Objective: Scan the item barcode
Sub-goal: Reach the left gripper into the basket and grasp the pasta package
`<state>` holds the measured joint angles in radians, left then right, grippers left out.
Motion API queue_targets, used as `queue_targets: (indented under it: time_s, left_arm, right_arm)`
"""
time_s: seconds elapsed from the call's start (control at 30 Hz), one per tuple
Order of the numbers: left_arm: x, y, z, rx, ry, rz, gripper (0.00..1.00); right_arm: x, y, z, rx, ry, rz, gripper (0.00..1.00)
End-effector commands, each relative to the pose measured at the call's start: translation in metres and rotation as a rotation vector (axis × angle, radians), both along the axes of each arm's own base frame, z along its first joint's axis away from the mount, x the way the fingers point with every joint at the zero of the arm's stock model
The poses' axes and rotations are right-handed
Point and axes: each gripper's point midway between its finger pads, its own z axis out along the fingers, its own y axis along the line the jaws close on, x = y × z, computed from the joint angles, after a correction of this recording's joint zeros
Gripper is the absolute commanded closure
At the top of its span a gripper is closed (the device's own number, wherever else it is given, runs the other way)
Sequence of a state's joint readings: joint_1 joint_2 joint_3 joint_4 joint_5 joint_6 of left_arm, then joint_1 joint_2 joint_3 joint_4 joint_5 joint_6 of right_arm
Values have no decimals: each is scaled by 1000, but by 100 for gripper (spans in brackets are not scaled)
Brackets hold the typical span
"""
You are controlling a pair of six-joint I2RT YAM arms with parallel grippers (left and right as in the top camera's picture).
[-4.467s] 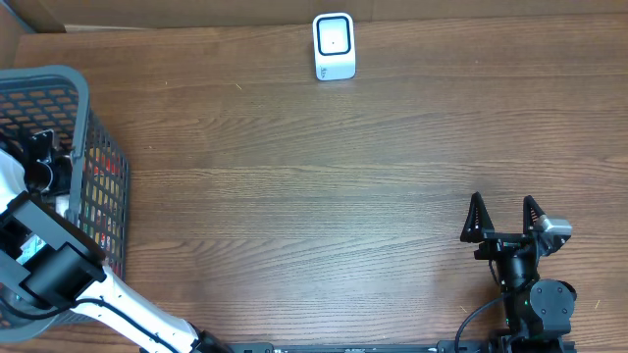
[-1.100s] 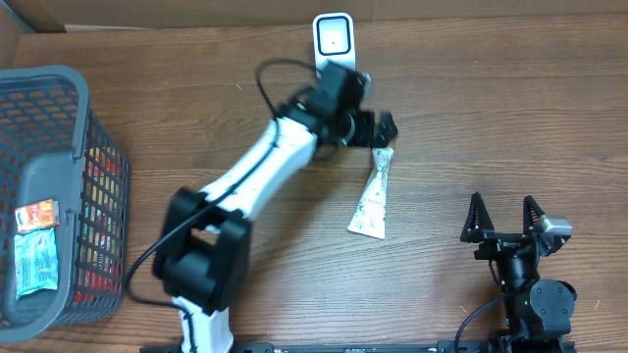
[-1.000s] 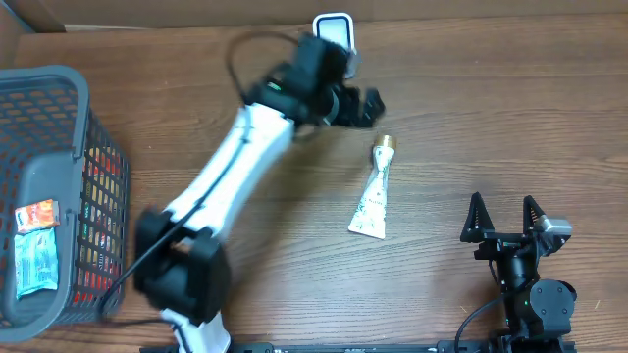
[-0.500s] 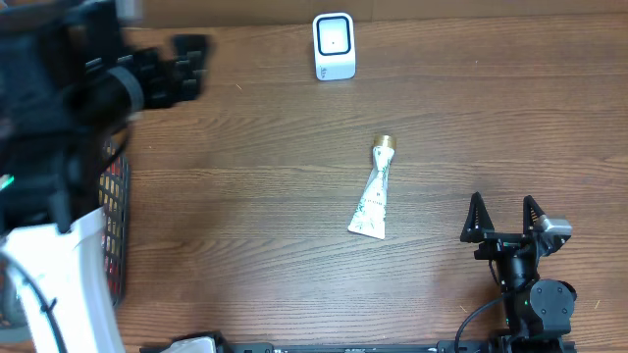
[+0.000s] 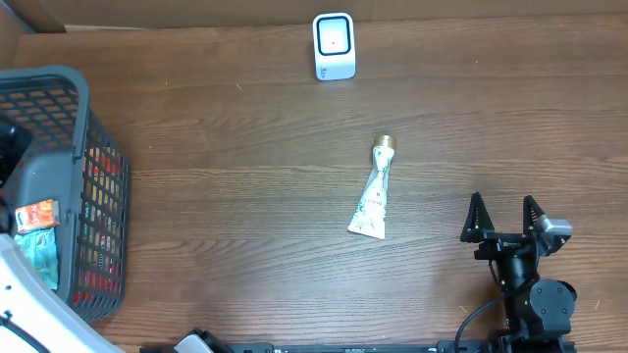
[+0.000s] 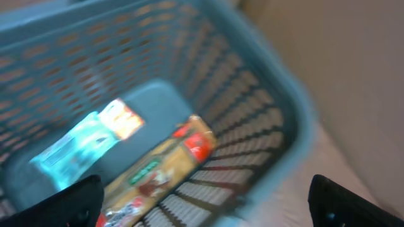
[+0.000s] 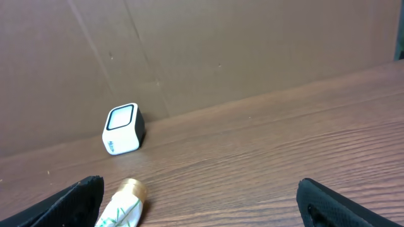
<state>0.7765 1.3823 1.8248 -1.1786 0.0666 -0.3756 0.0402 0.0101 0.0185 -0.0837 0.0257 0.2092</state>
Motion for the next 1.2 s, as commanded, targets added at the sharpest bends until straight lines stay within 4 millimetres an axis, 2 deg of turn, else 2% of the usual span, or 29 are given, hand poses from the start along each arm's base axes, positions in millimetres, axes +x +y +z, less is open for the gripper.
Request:
queue_targets:
  time_s: [0.0, 0.1, 0.23, 0.4, 0.7, 0.87, 1.0, 1.17]
  left_arm:
    - [-11, 31, -45, -38, 117, 68, 4]
    - [-3, 44, -78, -31, 200, 1, 2]
    - [7, 50, -106, -29, 283, -110, 2]
    - [25, 45, -132, -53, 323, -293, 2]
    - [31, 56, -191, -127, 453, -393, 0]
    - [47, 47, -220, -211, 419, -498, 0]
    - [48, 41, -251, -295, 449, -548, 0]
    - [60, 26, -273, -366, 410, -654, 1]
  right_arm:
    - [0, 2, -3, 4, 1, 8, 0]
    - [0, 2, -3, 4, 1, 8, 0]
    - [0, 2, -3, 4, 1, 8, 0]
    - [0, 2, -3, 4, 1, 8, 0]
    - [0, 2, -3, 4, 1, 8, 0]
    - [0, 2, -3, 4, 1, 8, 0]
    - [0, 2, -3, 4, 1, 8, 0]
    - [0, 2, -3, 4, 1, 8, 0]
